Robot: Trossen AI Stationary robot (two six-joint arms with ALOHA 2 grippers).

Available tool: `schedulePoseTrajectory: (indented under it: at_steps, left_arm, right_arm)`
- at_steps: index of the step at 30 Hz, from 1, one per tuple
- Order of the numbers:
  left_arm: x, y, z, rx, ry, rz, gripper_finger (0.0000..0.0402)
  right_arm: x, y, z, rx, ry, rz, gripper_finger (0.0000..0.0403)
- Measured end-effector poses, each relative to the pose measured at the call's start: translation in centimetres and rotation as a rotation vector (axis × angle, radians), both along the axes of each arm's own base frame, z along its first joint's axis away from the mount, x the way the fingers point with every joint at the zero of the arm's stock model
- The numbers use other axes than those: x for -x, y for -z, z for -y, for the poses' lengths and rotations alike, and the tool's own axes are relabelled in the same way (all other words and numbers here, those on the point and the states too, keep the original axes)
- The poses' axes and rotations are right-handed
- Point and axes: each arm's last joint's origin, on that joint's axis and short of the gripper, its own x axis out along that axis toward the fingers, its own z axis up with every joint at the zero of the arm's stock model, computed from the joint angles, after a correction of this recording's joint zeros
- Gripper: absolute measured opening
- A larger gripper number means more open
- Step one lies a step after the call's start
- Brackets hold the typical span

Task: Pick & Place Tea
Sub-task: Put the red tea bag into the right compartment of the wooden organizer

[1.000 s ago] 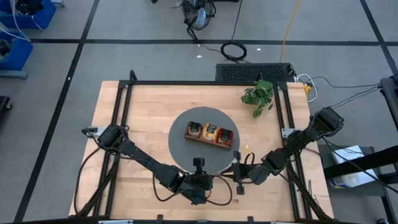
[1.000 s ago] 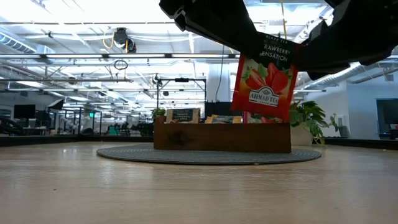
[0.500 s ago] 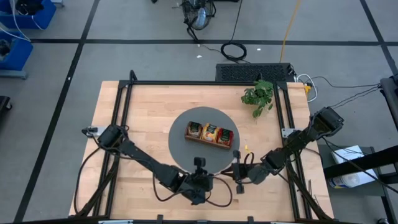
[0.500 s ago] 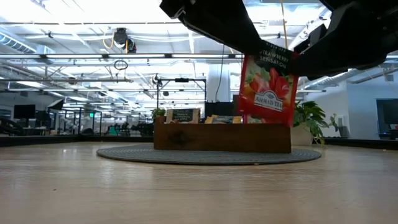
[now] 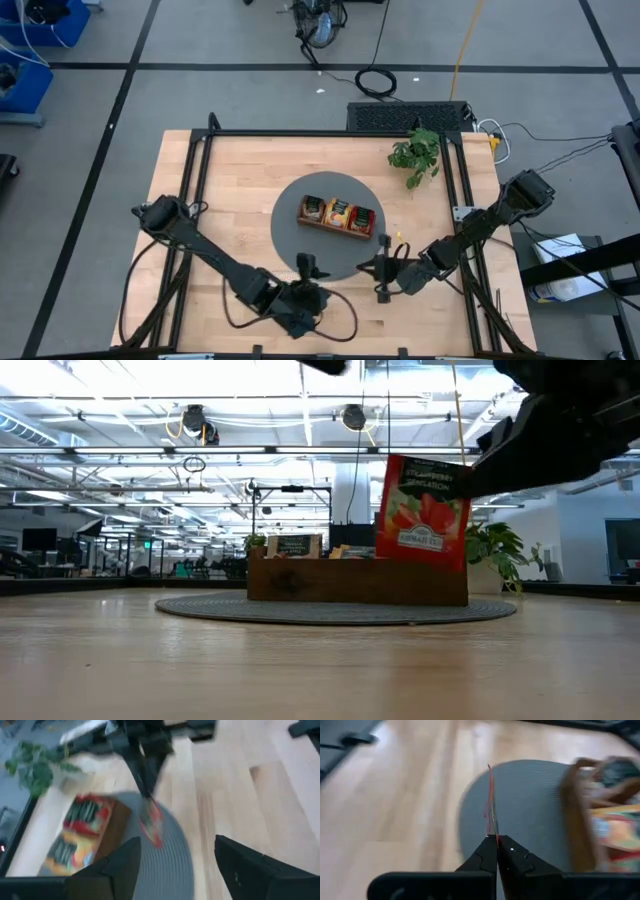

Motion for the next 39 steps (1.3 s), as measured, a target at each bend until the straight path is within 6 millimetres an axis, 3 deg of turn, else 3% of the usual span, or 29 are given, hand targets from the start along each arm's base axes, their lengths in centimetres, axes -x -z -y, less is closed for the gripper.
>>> schedulePoseTrajectory:
  at_steps: [5,10,15,20,22,27,33,39]
  left_arm:
    - [2.9,-0.4,0.6,0.015,-0.098,-0.063,0.0256]
    - [4.7,0.4,1.5,-0.012,-0.150,-0.074,0.0223]
    - [5.5,0.9,2.2,-0.020,-0.132,-0.086,0.0137]
    - [5.6,0.9,2.2,-0.021,-0.129,-0.087,0.0032]
    - [5.6,0.9,2.2,-0.021,-0.129,-0.088,0.0009]
    - [5.6,0.9,2.2,-0.020,-0.129,-0.089,0.0020]
    - [5.6,0.9,2.2,-0.021,-0.129,-0.089,0.0004]
    - [5.3,0.9,1.8,-0.032,-0.145,-0.095,0.0024]
  right_arm:
    - [1.1,-2.3,1.7,0.094,0.097,0.007,0.0000]
    - [2.0,-4.4,4.3,0.117,0.173,-0.005,0.0000]
    - [1.7,-4.3,6.5,0.074,0.192,-0.085,0.0000]
    - [0.9,-3.3,7.6,0.088,0.231,-0.137,0.0000]
    - [0.7,-3.0,8.0,0.097,0.245,-0.151,0.0000]
    - [0.5,-2.2,8.4,0.104,0.270,-0.200,0.0000]
    - [0.7,-1.9,8.5,0.085,0.294,-0.223,0.0000]
    - [0.7,-1.8,8.2,0.000,0.232,-0.247,0.0010]
